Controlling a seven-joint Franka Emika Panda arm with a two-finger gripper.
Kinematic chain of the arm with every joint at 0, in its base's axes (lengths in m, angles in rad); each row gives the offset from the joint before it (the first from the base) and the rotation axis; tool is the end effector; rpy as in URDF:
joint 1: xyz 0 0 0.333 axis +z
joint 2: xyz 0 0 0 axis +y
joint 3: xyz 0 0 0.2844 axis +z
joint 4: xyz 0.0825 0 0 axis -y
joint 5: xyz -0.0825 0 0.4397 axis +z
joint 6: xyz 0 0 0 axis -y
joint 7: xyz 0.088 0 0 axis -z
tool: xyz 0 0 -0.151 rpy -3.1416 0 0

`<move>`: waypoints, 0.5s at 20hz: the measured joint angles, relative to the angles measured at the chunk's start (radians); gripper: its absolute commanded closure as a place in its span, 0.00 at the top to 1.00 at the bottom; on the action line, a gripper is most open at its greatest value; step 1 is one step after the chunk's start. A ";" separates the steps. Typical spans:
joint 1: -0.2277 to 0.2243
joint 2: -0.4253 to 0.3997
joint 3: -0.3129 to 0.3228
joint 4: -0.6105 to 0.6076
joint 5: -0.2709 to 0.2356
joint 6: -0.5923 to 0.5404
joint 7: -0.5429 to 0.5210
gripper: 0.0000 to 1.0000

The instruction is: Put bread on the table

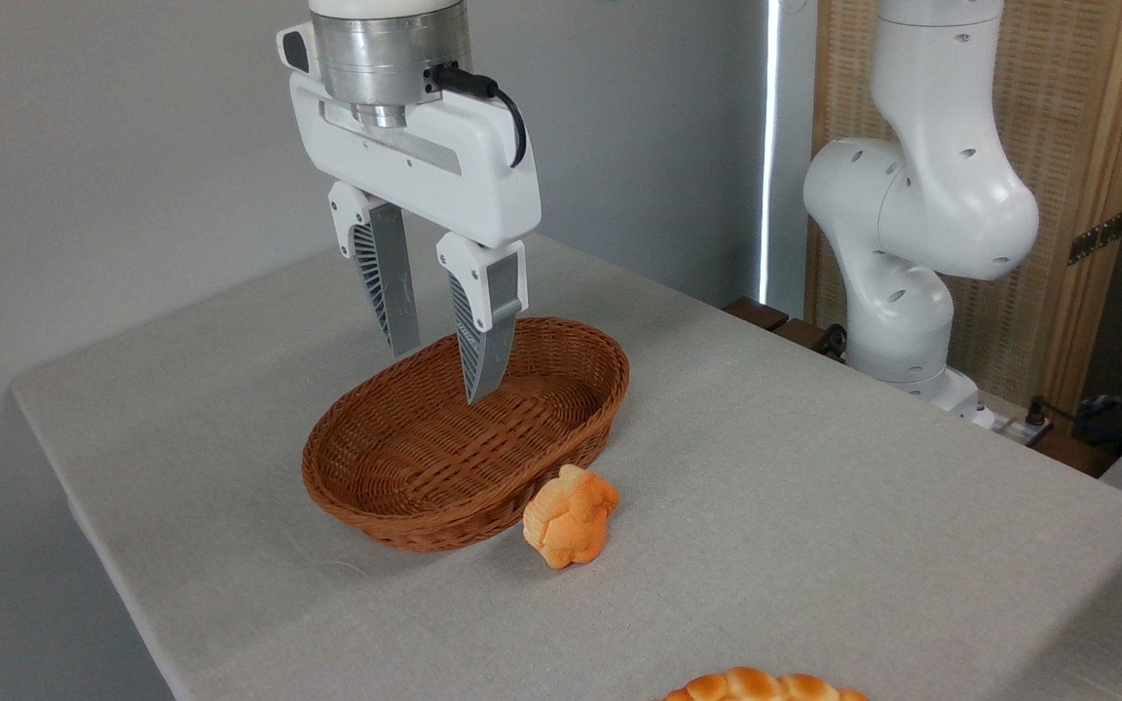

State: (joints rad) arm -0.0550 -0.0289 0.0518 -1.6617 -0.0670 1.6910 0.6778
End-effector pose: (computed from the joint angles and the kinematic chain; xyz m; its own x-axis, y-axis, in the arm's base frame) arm 0.6148 -0.0110 0.5294 0.7782 -0.6218 0.0879 -0.6253 -0.7802 0.0169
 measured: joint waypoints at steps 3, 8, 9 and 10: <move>-0.003 0.001 -0.002 0.000 0.002 0.000 0.003 1.00; -0.007 0.001 -0.003 0.000 0.021 0.000 0.070 1.00; -0.007 0.001 -0.003 0.000 0.021 0.000 0.076 1.00; -0.007 0.001 -0.003 0.000 0.022 0.000 0.079 1.00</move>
State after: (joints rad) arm -0.0623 -0.0280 0.0483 -1.6617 -0.0455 1.6910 0.7565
